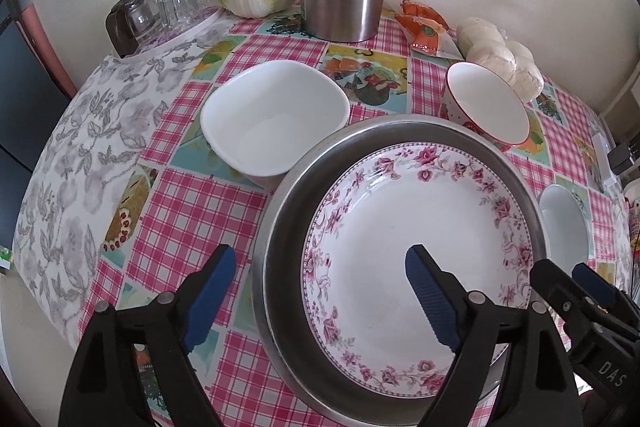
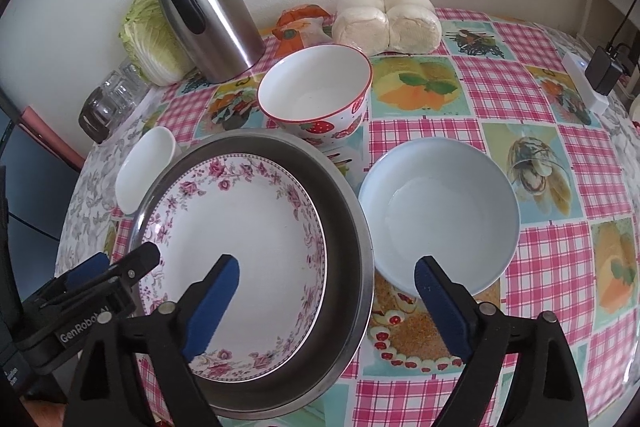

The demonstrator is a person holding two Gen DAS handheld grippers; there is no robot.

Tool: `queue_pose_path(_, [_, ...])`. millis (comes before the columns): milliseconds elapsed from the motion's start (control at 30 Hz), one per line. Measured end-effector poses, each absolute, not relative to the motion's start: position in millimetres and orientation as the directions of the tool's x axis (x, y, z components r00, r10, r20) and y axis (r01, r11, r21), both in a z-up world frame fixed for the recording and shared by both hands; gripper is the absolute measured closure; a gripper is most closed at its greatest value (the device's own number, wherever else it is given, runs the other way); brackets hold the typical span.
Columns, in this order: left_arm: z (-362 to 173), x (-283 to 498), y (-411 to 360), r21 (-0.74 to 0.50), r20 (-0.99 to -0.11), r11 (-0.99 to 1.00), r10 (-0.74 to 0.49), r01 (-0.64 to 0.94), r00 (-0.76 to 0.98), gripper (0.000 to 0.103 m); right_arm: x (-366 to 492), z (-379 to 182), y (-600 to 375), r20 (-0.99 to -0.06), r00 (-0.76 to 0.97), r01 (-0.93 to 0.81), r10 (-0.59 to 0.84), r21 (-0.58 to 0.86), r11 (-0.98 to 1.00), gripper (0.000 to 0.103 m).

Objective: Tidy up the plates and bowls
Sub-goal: 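Open the left tool to release the plate inside the basin, then move the open left tool to the red-rimmed white bowl rim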

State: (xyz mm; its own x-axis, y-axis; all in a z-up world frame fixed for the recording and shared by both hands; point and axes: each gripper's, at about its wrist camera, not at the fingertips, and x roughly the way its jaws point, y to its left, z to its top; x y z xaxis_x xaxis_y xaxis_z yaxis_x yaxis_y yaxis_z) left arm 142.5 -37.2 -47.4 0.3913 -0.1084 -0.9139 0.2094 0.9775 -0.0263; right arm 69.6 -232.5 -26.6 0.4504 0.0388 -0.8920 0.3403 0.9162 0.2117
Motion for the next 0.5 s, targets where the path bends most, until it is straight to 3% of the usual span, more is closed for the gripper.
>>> queue_pose_path(233, [-48.3, 140.6, -38.6, 0.0, -0.91, 0.976, -0.09, 0.217, 0.405, 0.01, 69.6, -27.1, -233.6, -0.892, 0.45, 0.347, 0.034, 0.21, 0.914, 0.001])
queue_pose_path(500, [-49.1, 140.2, -39.7, 0.017, -0.905, 0.974, -0.081, 0.227, 0.417, 0.008, 69.5, -29.4, -236.7, -0.897, 0.441, 0.355, 0.036, 0.211, 0.911, 0.0])
